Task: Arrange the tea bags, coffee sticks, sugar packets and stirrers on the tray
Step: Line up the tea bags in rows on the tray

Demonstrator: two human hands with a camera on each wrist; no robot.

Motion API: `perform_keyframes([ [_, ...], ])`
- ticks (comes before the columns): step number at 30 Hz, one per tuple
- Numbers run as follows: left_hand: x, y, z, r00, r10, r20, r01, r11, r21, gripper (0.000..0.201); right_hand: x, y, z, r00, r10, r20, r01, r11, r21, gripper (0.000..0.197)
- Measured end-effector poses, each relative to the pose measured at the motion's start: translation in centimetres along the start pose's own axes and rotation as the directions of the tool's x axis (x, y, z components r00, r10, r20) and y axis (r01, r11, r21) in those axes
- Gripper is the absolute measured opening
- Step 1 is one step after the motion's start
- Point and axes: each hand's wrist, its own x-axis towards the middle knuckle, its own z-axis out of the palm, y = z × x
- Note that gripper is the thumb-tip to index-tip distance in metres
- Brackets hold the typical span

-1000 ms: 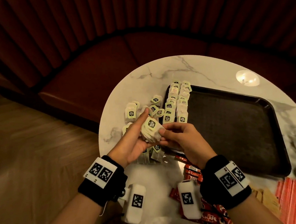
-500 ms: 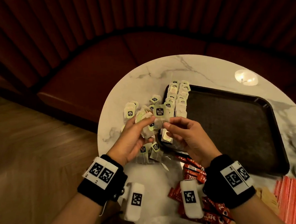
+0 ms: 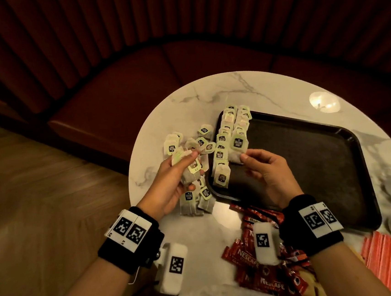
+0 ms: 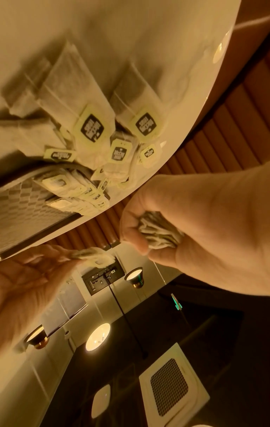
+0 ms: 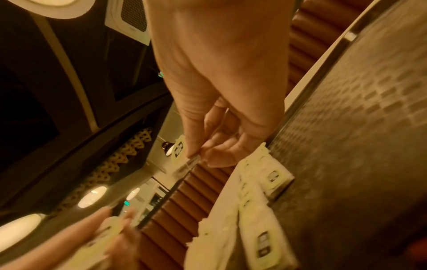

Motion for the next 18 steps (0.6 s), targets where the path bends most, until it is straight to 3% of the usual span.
perform_keyframes([
  [6,-0.4,-0.6,-1.3,0.998,-0.021,-0.062,0.021,1.000,-0.001,0.025,3.8,2.3,-2.7,0.986,0.034,-0.164,-0.087,0.939,-0.332,0.007],
  [9,-0.5,-0.8,-1.4,0.997,-0.027,-0.070,0.028,1.000,0.002,0.027,5.1,3.2,-2.7,0.981,0.021,-0.194,-0.108,0.887,-0.449,0.013],
  [14,-0.6,-0.8,-1.4,0.998,-0.026,-0.062,0.027,0.999,0.020,0.033,6.0,3.5,-2.0,0.983,0.021,-0.183,-0.123,0.816,-0.564,0.001],
  [18,-0.5,-0.7,-1.6,0.997,-0.029,-0.071,0.031,0.999,0.029,0.033,7.3,3.5,-2.5,0.971,0.011,-0.239,-0.145,0.822,-0.551,0.038],
])
